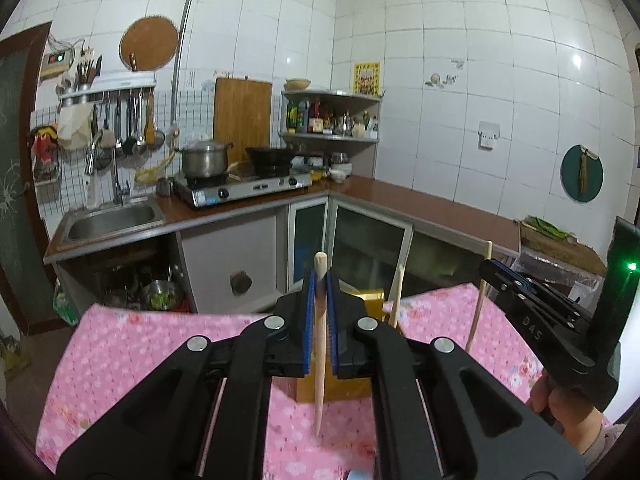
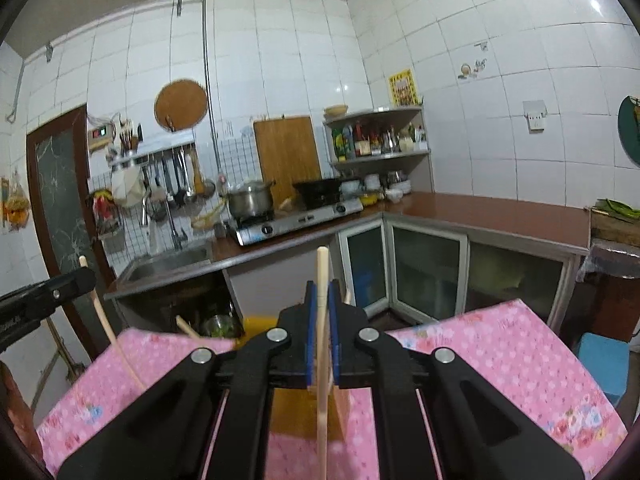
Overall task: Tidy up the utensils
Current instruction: 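Lift both chopsticks and carry them over the yellow holder, then lower both chopsticks into the holder and open both tools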
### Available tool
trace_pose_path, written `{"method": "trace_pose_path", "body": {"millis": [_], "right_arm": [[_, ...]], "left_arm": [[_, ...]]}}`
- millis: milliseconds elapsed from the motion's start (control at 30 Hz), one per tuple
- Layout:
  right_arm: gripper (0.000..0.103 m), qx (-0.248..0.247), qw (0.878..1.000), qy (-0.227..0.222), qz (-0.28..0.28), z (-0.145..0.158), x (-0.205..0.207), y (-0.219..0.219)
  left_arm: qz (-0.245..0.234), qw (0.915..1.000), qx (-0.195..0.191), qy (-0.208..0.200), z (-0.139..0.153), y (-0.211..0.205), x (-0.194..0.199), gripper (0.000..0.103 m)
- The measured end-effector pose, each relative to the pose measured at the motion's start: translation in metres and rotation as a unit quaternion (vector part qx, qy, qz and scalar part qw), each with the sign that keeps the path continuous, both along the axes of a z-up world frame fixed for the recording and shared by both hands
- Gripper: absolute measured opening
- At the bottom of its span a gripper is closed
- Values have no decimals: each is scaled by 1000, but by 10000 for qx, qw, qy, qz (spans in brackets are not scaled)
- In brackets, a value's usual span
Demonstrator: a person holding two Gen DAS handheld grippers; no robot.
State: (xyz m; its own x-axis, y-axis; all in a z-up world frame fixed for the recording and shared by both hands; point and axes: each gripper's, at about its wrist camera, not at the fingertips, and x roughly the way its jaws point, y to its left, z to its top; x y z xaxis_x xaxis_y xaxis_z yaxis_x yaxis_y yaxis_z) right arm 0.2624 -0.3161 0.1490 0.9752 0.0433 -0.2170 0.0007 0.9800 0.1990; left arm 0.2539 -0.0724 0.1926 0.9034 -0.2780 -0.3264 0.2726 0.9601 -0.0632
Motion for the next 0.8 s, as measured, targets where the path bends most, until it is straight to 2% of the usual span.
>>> {"method": "trace_pose_path", "body": {"millis": [167,400,600,800], "right_arm": [[6,23,9994,-345,0,30,14,-1],[6,17,9975,-706,-92,50,49,2],[6,71,9961,-879,-78,32,80,2],[6,-65,9979,-648,15,-2,102,2]], "left_arm": [[10,9998,-71,-200,29,-7,15,5],[121,9984,-52,-543,43,-18,47,5],[129,9987,-192,-444,12,-23,89,5],[33,10000,-16,-72,-37,-32,118,5]]}}
